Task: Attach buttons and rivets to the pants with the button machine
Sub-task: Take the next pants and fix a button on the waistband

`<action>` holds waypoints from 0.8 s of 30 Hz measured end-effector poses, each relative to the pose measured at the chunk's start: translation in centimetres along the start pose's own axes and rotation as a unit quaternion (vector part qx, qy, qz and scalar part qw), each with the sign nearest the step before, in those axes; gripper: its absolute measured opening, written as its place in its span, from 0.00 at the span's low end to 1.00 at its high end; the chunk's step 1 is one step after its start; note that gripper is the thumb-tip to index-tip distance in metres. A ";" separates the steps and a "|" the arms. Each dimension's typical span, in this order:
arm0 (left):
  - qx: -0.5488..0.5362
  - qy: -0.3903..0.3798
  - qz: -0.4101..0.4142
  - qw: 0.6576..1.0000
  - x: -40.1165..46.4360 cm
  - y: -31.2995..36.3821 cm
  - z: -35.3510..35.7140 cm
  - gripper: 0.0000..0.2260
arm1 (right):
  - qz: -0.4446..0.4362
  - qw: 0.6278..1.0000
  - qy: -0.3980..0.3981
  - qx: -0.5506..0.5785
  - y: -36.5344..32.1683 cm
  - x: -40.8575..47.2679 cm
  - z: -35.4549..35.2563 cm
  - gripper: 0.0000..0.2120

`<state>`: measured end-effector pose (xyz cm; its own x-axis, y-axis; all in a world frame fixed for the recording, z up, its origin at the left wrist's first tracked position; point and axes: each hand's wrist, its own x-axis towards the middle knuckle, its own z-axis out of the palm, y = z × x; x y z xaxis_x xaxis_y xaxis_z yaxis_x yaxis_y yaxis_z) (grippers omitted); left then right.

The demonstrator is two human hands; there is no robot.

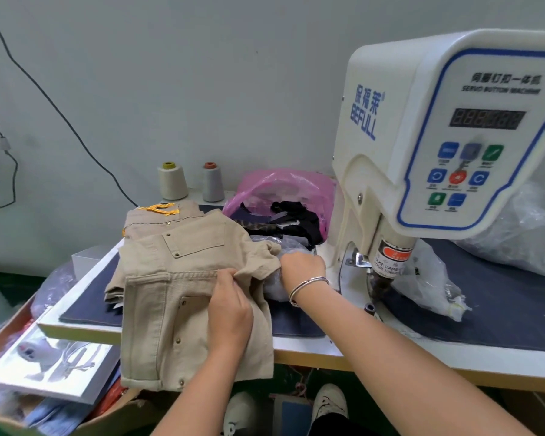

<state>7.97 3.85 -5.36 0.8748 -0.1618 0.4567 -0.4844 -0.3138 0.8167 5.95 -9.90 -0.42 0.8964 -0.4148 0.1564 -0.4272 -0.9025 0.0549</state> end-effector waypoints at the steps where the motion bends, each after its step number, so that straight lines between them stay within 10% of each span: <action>1: 0.002 -0.002 0.001 1.000 0.0 0.0 0.0 0.08 | 0.003 1.000 0.004 -0.009 0.0 0.3 0.3 0.10; 24: 0.021 -0.010 0.008 1.000 0.0 -0.1 0.1 0.09 | -0.018 0.998 0.060 0.027 1.2 0.0 0.5 0.10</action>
<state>8.05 3.77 -5.47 0.8670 -0.1863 0.4622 -0.4981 -0.3506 0.7931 5.53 -11.05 -0.87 0.8894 -0.3677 0.2717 -0.3849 -0.9229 0.0108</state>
